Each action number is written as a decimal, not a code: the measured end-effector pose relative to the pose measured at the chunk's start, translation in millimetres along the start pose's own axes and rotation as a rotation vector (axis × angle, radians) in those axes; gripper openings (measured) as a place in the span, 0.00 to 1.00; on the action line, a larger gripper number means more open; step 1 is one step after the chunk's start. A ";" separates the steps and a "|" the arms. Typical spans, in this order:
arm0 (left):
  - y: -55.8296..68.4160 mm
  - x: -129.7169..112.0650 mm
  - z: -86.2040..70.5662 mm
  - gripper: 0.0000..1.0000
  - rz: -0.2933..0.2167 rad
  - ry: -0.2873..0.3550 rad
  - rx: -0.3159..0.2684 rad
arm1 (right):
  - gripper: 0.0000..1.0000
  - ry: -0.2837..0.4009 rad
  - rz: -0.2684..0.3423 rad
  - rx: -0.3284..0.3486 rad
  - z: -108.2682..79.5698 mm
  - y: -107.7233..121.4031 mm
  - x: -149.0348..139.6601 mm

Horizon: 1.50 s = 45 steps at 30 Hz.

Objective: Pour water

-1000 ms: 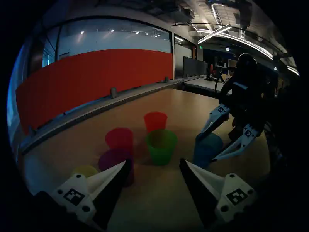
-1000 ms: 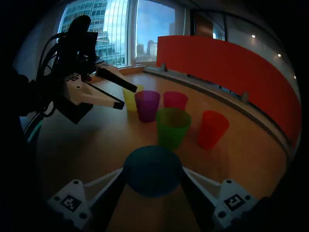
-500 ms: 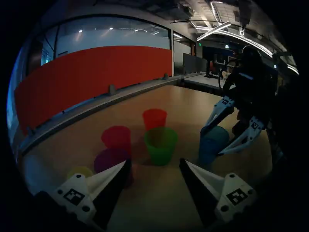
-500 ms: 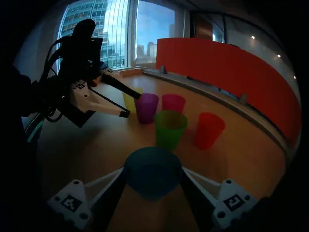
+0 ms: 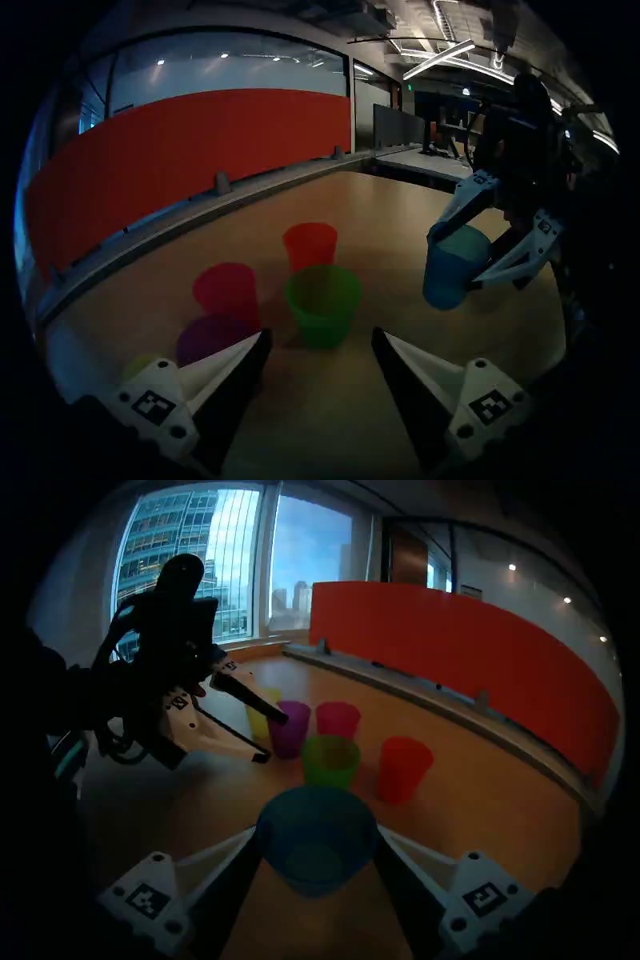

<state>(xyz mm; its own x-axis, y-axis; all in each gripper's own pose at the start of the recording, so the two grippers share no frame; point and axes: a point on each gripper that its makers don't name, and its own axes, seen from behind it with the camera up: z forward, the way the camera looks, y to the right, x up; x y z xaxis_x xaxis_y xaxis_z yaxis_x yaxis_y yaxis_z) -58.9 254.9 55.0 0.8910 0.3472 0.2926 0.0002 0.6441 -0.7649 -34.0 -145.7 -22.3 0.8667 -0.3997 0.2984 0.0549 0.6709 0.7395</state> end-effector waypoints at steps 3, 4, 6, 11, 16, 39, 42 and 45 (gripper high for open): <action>3.1 0.8 4.5 0.93 0.004 -0.003 -0.004 | 0.91 0.019 0.005 -0.014 -5.5 3.1 5.6; 4.0 1.1 6.1 0.93 0.004 -0.004 -0.005 | 0.91 0.025 0.007 -0.019 -7.4 3.9 7.6; 5.3 1.8 9.6 0.93 0.002 -0.005 -0.006 | 0.91 0.040 0.010 -0.028 -11.3 5.7 11.7; 4.4 3.5 18.8 0.93 -0.014 -0.009 0.002 | 0.91 0.076 0.018 -0.049 -21.5 10.4 22.9; 0.5 2.0 25.5 0.93 -0.020 -0.016 0.019 | 0.91 0.109 0.028 -0.074 -31.4 18.0 33.1; 1.1 3.1 59.2 0.93 -0.021 -0.056 0.026 | 0.91 0.169 0.017 -0.147 -61.2 41.7 59.0; 1.4 3.5 64.0 0.93 -0.026 -0.065 0.028 | 0.91 0.169 0.018 -0.150 -62.4 43.4 58.7; 0.8 4.1 68.4 0.93 -0.030 -0.071 0.032 | 0.91 0.169 0.017 -0.152 -63.6 44.7 58.5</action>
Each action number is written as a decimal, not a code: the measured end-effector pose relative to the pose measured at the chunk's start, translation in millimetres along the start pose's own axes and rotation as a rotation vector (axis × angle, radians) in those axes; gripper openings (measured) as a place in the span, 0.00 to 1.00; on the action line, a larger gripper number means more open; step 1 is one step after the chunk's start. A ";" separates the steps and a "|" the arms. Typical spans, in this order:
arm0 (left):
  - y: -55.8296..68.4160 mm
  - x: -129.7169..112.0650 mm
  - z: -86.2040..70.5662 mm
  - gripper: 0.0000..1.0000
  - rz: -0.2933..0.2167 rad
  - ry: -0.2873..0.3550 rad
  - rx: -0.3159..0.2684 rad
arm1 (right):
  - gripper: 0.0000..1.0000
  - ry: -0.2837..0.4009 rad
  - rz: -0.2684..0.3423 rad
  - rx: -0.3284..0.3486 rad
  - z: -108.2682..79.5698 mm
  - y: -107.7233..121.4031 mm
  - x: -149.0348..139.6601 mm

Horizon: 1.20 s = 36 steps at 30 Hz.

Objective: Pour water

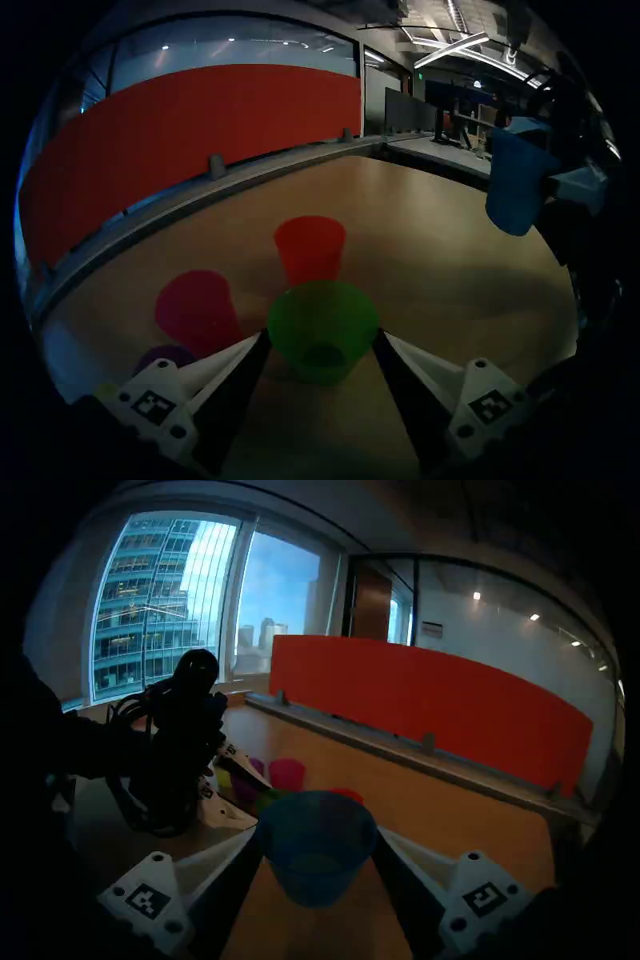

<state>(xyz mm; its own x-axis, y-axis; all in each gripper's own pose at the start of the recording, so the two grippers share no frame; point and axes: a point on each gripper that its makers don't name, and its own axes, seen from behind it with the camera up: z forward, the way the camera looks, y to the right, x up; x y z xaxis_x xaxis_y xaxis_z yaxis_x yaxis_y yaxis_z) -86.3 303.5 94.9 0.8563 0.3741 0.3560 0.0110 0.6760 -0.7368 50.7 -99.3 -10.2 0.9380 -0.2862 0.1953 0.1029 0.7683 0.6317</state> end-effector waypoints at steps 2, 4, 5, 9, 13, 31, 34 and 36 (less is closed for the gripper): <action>-1.0 0.6 2.7 0.93 0.001 -0.002 0.005 | 0.91 -0.001 0.000 -0.002 -0.8 1.1 -0.3; -1.2 1.8 4.8 0.93 0.002 -0.003 0.006 | 0.91 -0.001 0.001 -0.004 -1.4 2.7 -0.9; -1.4 2.5 5.9 0.93 0.002 -0.003 0.007 | 0.91 -0.001 0.001 -0.005 -1.8 3.6 -1.3; -1.1 5.2 8.9 0.93 0.004 -0.002 0.012 | 0.91 0.001 0.006 -0.010 -3.0 6.3 -2.4; -0.4 4.7 11.2 0.92 0.009 -0.008 0.017 | 0.91 0.002 0.006 -0.013 -4.0 7.3 -2.7; 10.3 20.7 -7.2 0.87 0.012 0.048 -0.015 | 0.91 0.029 0.000 -0.035 -9.6 11.9 12.8; 11.0 25.2 -16.2 0.87 0.024 0.068 -0.010 | 0.91 0.038 0.000 -0.035 -10.6 10.8 18.2; 11.3 28.0 -22.8 0.87 0.028 0.081 -0.007 | 0.91 0.043 0.000 -0.034 -11.1 9.7 22.0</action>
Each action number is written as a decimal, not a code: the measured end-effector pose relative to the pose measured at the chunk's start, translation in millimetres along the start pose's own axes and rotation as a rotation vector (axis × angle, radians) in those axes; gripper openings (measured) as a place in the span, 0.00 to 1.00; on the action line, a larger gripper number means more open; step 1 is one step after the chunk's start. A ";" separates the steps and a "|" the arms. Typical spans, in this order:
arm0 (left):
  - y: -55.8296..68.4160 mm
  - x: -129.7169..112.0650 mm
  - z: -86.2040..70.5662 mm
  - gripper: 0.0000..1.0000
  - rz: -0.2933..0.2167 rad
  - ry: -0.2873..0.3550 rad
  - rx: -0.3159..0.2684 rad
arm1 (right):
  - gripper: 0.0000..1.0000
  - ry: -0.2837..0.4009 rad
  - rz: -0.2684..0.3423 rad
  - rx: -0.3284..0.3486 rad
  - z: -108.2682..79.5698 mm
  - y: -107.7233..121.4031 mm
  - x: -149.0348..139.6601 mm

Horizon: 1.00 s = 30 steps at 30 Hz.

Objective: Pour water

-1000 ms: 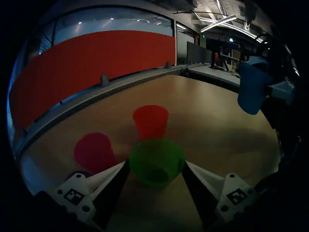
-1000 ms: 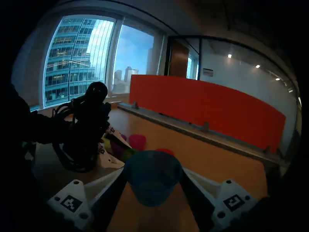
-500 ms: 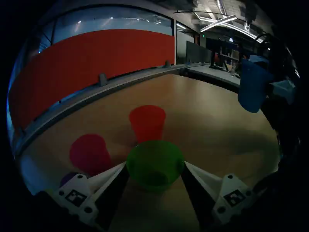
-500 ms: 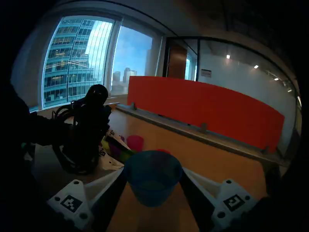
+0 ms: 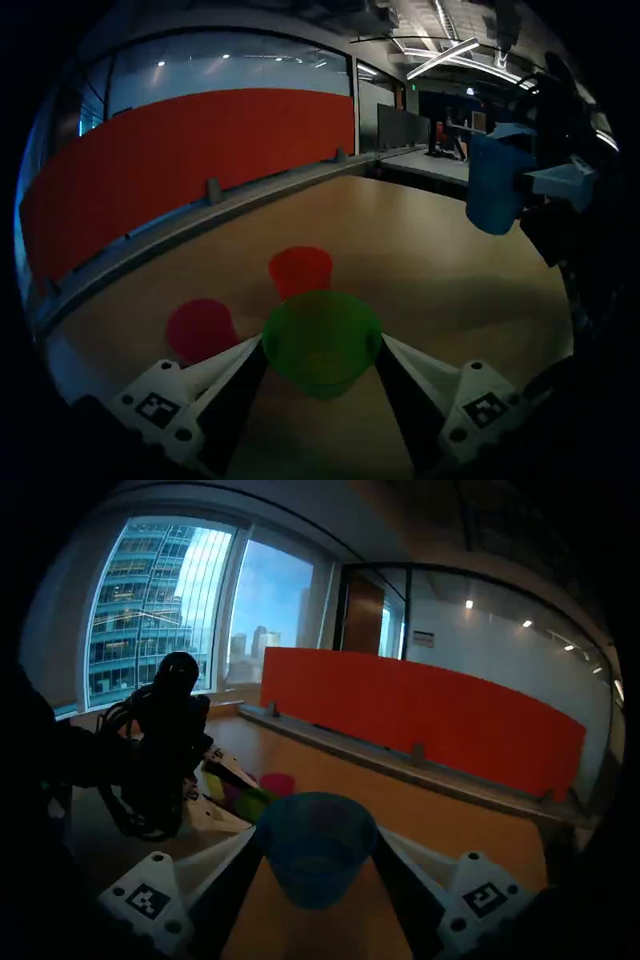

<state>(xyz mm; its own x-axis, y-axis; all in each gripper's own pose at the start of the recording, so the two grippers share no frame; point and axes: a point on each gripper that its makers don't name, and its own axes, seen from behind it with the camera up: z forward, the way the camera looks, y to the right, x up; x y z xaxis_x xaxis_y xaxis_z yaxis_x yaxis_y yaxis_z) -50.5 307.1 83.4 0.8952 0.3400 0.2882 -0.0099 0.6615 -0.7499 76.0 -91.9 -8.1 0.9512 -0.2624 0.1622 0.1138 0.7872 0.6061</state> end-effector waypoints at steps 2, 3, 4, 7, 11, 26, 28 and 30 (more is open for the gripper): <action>-0.1 3.1 -6.6 0.87 -0.001 0.012 0.002 | 0.91 0.005 -0.001 0.002 -0.1 -1.4 3.8; -0.6 4.8 -9.9 0.87 -0.003 0.019 0.004 | 0.91 0.008 -0.001 0.003 0.0 -2.1 5.8; -1.2 6.6 -13.3 0.87 -0.007 0.027 0.005 | 0.91 0.011 -0.002 0.004 0.2 -2.7 8.0; -3.2 11.1 -23.3 0.87 -0.017 0.049 0.008 | 0.91 0.020 -0.001 0.009 1.1 -4.6 13.5; -6.8 16.8 -35.8 0.87 -0.027 0.077 0.014 | 0.91 0.027 0.001 0.016 2.6 -6.6 18.3; -13.7 41.1 -78.9 0.87 -0.038 0.188 0.036 | 0.91 0.040 -0.016 0.035 6.3 -15.1 34.1; -14.5 45.9 -85.8 0.87 -0.038 0.206 0.039 | 0.91 0.045 -0.016 0.037 6.7 -16.7 37.1; -15.2 51.3 -93.2 0.88 -0.037 0.227 0.043 | 0.91 0.050 -0.015 0.041 7.4 -18.5 40.2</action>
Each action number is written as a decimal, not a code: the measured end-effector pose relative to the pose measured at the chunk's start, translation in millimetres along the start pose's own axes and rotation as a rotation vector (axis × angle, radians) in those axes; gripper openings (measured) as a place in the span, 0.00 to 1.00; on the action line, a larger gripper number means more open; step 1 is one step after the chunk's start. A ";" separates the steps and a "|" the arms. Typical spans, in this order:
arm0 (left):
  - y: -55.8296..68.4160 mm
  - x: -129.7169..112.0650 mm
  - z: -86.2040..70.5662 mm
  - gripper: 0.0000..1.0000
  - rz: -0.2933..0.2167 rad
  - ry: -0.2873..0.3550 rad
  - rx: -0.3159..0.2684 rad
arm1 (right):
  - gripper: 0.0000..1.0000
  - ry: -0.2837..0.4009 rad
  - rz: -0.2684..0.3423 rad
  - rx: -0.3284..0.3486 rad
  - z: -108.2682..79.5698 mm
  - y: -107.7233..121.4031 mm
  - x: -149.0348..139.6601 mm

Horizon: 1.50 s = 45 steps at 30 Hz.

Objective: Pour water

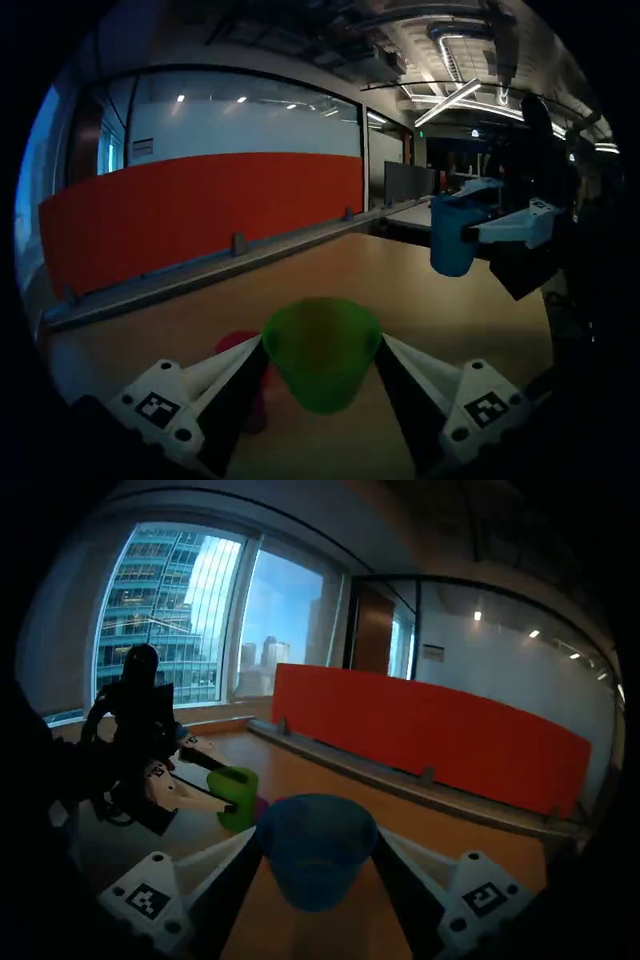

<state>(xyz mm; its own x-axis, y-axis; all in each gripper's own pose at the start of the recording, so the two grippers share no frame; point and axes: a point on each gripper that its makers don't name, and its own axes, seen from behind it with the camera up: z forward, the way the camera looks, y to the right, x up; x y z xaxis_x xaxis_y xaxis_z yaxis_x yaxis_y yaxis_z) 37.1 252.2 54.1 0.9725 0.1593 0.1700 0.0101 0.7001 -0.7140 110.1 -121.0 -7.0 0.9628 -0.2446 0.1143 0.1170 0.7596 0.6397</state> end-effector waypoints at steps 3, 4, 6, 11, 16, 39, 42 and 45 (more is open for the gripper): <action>-0.8 10.3 -8.7 0.88 0.003 0.031 0.007 | 0.91 0.007 0.003 0.006 1.5 -2.3 4.1; -0.8 13.3 -11.5 0.88 0.003 0.040 0.010 | 0.91 0.009 0.004 0.008 2.0 -2.8 5.2; -1.0 19.5 -17.6 0.88 0.003 0.058 0.014 | 0.91 0.013 0.004 0.010 2.9 -4.0 7.8; -1.6 34.5 -31.9 0.88 -0.009 0.095 0.018 | 0.91 0.025 0.002 0.017 5.4 -6.6 15.4; -3.6 48.2 -45.1 0.88 -0.018 0.136 0.025 | 0.91 0.042 0.000 0.024 7.9 -8.2 25.4; 1.4 53.1 -71.9 0.88 -0.018 0.184 0.030 | 0.91 0.088 -0.059 0.073 27.6 -18.9 59.9; 0.7 51.3 -72.8 0.88 -0.022 0.181 0.031 | 0.91 0.093 -0.076 0.085 29.9 -22.1 65.3; 0.7 49.3 -74.2 0.88 -0.023 0.180 0.034 | 0.91 0.103 -0.095 0.097 32.0 -25.7 71.4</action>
<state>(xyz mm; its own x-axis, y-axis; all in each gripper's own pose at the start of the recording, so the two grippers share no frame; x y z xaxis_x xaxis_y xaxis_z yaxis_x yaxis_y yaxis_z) 102.4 208.9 11.7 0.9981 0.0177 0.0598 0.0283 0.7259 -0.6873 168.0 -177.3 9.0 0.9690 -0.2456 -0.0251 0.1891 0.6734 0.7147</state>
